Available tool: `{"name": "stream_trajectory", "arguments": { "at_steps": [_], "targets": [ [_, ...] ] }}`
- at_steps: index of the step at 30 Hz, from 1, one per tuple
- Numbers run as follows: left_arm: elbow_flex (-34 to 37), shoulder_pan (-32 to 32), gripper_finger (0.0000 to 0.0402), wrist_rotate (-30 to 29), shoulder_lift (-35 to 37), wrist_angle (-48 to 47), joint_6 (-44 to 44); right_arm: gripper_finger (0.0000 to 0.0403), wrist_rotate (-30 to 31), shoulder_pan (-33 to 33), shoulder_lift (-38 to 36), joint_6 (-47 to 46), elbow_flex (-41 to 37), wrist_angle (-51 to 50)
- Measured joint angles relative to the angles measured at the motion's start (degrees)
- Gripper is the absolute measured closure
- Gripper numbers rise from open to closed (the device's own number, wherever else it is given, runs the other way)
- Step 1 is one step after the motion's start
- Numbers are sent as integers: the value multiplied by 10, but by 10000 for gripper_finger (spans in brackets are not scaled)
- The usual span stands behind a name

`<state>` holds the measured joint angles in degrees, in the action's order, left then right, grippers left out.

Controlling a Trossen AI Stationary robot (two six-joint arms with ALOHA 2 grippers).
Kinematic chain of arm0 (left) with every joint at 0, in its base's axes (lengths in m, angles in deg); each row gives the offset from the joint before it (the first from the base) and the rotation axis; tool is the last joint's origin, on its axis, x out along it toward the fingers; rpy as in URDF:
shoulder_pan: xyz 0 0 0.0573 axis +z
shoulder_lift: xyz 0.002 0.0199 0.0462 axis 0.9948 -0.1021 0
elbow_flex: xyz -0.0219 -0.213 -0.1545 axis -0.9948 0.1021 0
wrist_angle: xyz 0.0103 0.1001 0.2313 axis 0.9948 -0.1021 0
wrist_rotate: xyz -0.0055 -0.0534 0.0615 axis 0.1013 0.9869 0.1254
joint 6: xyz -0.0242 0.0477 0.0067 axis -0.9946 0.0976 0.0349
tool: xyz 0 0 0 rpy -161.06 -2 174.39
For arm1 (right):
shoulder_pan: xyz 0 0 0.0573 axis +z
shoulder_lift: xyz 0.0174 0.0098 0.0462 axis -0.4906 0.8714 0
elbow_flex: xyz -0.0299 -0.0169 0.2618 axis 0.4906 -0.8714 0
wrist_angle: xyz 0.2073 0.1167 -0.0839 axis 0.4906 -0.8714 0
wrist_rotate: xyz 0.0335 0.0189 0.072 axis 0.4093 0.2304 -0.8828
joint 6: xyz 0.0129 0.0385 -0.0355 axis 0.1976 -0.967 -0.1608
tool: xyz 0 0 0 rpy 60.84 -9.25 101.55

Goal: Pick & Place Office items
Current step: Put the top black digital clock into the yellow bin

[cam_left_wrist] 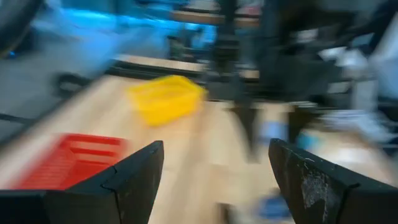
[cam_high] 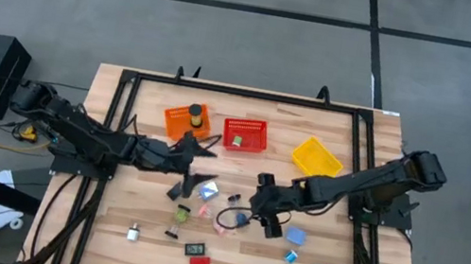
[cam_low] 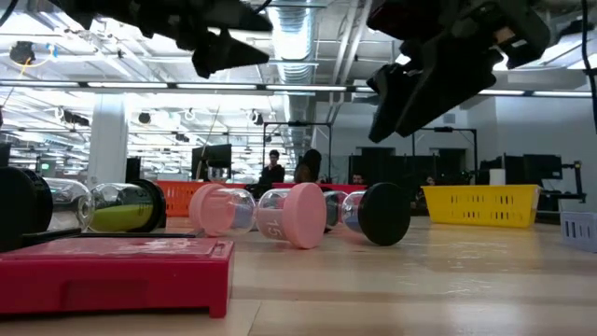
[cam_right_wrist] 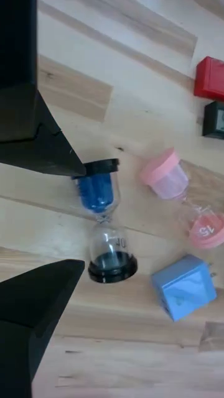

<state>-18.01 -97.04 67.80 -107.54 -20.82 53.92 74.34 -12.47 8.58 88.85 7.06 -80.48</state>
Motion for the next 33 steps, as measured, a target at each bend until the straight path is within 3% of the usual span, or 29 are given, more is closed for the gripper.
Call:
{"name": "stream_trajectory", "arguments": {
  "at_steps": [3, 5, 9, 14, 17, 21, 24, 29, 33],
  "targets": [
    [0, -15, 117, 60, -5, 3, -49, 178, 0, 2, 2, 0, 14, -33],
    [0, -33, 117, 67, -6, 5, -66, 178, 0, 3, 1, 0, 22, -34],
    [0, -68, 117, 54, -24, 23, -71, 178, 0, 3, -14, 0, 29, -47],
    [-12, -104, 117, 47, -55, 33, -71, 178, 2, -8, -51, 1, 32, -138],
    [-14, -118, 117, 5, -60, 29, -74, 178, 4, -17, -74, -12, 15, -113],
    [-14, -120, 117, -53, -22, -92, -110, 178, 3, -23, -90, -1, -23, -31],
    [-15, -112, 117, -83, 16, -227, -219, 178, 2, -24, -94, 4, -36, -15],
    [-14, -115, 117, -82, 28, -409, -413, 178, 2, -24, -93, 1, -42, -10],
    [4, -122, 117, -63, 7, -442, -492, 178, 2, -24, -93, 12, -41, -5]
  ]
}}
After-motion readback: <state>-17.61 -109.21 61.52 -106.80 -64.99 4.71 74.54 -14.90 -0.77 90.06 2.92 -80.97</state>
